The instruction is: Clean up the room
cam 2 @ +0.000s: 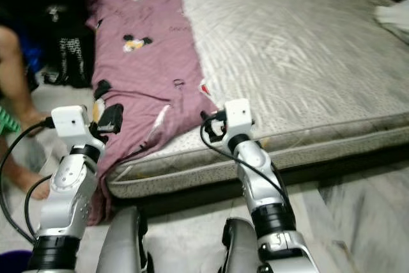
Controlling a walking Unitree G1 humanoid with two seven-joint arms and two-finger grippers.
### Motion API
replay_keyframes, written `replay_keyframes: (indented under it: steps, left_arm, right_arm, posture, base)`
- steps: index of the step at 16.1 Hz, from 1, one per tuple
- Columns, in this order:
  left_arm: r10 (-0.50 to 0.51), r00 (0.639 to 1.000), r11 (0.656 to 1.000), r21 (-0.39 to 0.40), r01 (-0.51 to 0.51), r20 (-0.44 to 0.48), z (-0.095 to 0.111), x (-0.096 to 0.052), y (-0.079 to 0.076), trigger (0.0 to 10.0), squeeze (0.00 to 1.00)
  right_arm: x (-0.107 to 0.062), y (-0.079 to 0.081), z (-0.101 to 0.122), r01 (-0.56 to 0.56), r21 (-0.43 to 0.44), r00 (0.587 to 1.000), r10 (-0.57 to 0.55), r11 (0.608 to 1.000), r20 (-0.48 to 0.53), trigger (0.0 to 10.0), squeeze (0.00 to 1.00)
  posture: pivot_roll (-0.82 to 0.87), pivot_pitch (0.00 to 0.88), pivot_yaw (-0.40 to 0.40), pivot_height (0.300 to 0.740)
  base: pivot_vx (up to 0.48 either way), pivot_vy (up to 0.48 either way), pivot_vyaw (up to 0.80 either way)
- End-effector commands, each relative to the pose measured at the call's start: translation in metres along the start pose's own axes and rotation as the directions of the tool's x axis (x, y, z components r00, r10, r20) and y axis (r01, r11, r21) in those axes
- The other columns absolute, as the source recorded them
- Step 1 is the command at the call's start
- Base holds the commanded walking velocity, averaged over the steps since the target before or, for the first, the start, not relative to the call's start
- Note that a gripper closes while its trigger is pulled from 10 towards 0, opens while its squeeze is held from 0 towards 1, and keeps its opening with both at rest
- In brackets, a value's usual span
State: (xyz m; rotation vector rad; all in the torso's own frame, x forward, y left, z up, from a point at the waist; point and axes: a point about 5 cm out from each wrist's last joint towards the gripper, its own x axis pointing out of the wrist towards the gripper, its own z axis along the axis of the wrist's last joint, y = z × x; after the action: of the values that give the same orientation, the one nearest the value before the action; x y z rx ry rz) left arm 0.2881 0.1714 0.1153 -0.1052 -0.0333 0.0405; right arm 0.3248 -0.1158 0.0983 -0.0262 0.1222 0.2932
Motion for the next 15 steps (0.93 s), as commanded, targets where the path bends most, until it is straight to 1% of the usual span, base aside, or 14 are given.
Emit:
replay_keyframes:
  steps: [1,3,12,15]
  left_arm:
    - [-0.001,1.000,1.000,0.009,0.000,0.013,0.0036,-0.0002,0.0020,10.0,0.00]
    - [-0.004,1.000,1.000,0.009,0.004,0.011,0.0034,0.0005,0.0013,10.0,0.00]
    - [-0.013,1.000,1.000,0.008,0.013,-0.004,0.0009,0.0006,-0.0002,10.0,0.00]
    - [-0.011,1.000,1.000,0.007,0.011,-0.011,-0.0003,0.0010,-0.0005,10.0,0.00]
  right_arm:
    - [0.0012,0.0034,0.0027,-0.014,0.001,1.000,0.014,1.000,0.010,10.0,0.00]
    - [0.0013,0.0032,0.0025,-0.010,0.006,1.000,0.010,1.000,0.009,10.0,0.00]
    - [0.0016,0.0035,0.0024,-0.014,0.004,1.000,0.014,1.000,0.008,10.0,0.00]
    - [0.0015,0.0035,0.0028,-0.016,0.000,1.000,0.016,1.000,0.011,10.0,0.00]
  posture:
    - [-0.10,0.022,-0.002,0.592]
    - [-0.10,0.021,0.000,0.592]
    - [-0.11,0.023,-0.001,0.592]
    - [-0.11,0.023,-0.001,0.592]
  base:
    - [0.292,0.000,0.42]
    - [0.281,0.000,0.59]
    - [0.270,0.000,0.00]
    - [0.000,0.000,0.52]
